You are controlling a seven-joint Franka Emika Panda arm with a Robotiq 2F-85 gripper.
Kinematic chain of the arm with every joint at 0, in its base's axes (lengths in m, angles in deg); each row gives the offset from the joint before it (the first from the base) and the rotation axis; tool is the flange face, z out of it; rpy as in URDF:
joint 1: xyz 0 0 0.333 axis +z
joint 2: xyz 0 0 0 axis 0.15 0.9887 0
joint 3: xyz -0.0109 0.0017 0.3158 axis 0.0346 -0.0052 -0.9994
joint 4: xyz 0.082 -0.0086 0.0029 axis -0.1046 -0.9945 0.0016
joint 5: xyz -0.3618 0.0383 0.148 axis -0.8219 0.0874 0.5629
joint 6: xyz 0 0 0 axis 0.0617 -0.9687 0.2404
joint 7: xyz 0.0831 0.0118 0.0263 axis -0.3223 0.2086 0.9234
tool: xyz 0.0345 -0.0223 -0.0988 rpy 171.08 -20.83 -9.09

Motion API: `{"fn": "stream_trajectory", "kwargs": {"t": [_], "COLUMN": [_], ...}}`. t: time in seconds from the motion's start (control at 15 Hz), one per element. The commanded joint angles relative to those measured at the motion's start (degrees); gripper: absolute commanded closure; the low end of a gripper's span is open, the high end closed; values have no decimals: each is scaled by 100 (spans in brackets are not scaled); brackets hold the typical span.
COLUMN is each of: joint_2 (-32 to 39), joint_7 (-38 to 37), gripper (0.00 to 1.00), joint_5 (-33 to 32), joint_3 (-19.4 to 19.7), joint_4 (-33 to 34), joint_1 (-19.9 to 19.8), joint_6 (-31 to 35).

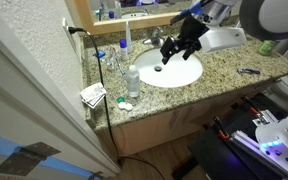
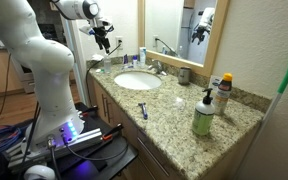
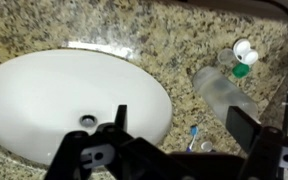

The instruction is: Place the toothbrush inside the silver cup

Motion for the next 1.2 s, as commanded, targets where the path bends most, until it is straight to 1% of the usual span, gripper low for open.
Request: {"fn": "stream_trajectory", "kwargs": {"t": [0.0,0.13,0.2,0.33,0.4,0.47,0.53,0.6,0.67,0.73,0.87,0.93,1.0,1.13], "joint_2": [190,349,397,945,1304,1558,1907,2187,2508,2818,3211,2691,2916,3145], "joint_7": [-180,-238,-314,-952,-1228,-1650,-1803,-2157,-2331,-2427,-2338,-2226,-2206,-2194], "gripper": [0,0,0,0,0,0,0,0,0,0,0,0,0,0], "joint_5": [-148,-187,-359,-1231,-1515,-1939,-2110,-2494,-2698,-2788,-2529,-2483,-2451,-2428], "joint_3": [74,85,31,-169,-134,-117,2,81,219,359,599,707,799,872], "joint_4": [163,360,358,520,697,820,1066,1294,1586,1911,2511,1849,2136,2414], "joint_1": [53,22,-36,-388,-440,-494,-431,-395,-272,-121,134,199,288,371], "joint_6": [102,117,14,48,117,232,271,261,304,344,260,353,352,352]}}
